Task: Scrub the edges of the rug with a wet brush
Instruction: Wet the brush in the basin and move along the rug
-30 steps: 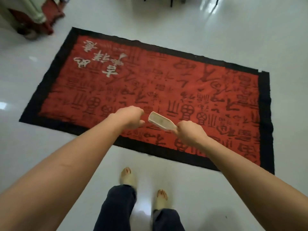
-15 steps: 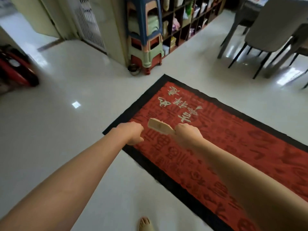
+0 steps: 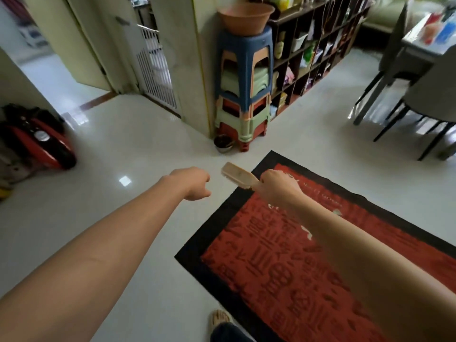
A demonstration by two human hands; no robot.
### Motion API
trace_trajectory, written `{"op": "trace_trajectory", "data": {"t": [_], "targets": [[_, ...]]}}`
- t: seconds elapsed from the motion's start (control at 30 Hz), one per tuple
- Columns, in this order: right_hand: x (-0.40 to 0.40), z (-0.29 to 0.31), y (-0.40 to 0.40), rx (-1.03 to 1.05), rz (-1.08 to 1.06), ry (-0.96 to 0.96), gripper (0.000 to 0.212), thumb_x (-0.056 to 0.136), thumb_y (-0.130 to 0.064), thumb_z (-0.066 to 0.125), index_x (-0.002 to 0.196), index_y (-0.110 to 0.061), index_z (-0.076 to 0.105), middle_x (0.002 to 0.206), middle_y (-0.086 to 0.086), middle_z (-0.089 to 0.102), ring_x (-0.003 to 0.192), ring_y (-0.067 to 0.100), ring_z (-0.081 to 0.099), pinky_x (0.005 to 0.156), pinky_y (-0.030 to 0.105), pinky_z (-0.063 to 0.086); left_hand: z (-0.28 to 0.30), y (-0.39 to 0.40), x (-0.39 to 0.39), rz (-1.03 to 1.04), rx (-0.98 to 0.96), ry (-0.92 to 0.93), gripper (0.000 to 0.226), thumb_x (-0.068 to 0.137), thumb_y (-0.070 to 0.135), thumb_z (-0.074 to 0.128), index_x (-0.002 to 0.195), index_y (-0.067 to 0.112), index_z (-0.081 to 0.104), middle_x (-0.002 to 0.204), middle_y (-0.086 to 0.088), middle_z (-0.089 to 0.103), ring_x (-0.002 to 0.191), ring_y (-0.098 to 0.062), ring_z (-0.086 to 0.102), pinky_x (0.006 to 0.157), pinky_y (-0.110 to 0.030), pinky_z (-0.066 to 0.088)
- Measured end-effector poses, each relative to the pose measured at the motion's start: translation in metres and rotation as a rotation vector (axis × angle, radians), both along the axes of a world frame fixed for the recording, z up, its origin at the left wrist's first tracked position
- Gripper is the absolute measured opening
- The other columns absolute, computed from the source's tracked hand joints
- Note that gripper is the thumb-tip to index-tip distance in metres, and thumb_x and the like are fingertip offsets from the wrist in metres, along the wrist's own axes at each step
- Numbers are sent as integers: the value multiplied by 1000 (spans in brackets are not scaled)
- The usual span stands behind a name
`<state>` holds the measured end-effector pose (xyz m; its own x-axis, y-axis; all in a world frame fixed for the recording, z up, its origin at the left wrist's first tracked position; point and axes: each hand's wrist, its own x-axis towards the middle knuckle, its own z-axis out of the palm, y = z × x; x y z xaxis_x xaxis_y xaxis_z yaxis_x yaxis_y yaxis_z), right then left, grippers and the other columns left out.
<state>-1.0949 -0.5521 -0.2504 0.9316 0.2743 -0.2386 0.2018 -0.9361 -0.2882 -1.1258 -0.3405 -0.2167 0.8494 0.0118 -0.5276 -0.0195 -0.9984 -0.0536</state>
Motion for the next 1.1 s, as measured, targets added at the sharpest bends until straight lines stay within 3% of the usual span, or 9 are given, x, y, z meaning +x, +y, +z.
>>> {"op": "trace_trajectory", "data": {"t": [0.37,0.57,0.77,0.9,1.1], "targets": [[255,38,196,-28,57,-73,35,93,-39,55,73,-11,57,73,5,57,61,18,53,48,28,35,25,209,241,14,17,-29,52,99,41,50,144,15,46,143,-6,51,128,-28,49,104,-42,43],[391,34,286,49,-110,-50,35,95,-32,53,63,-19,45,69,2,53,58,15,49,48,27,32,17,297,409,-117,74,3,53,96,40,55,140,11,50,142,-11,51,127,-30,51,105,-43,43],[502,52,305,118,-361,-63,35,98,-36,46,68,-18,49,68,-2,52,57,10,47,47,24,29,40,305,590,-287,21,-33,48,95,42,55,133,14,53,130,-7,58,116,-29,57,92,-40,49],[600,52,280,175,-490,-195,27,96,-37,50,87,-14,60,74,0,57,62,14,52,51,28,38,46,275,702,-351,-51,-61,50,96,43,55,138,17,50,134,-5,55,118,-26,56,97,-42,49],[779,68,253,349,-494,-366,18,95,-34,53,91,-16,54,73,0,59,63,16,55,51,27,38,62,256,871,-269,-140,-185,53,97,40,54,145,20,43,141,-4,51,123,-24,53,99,-43,48]]}}
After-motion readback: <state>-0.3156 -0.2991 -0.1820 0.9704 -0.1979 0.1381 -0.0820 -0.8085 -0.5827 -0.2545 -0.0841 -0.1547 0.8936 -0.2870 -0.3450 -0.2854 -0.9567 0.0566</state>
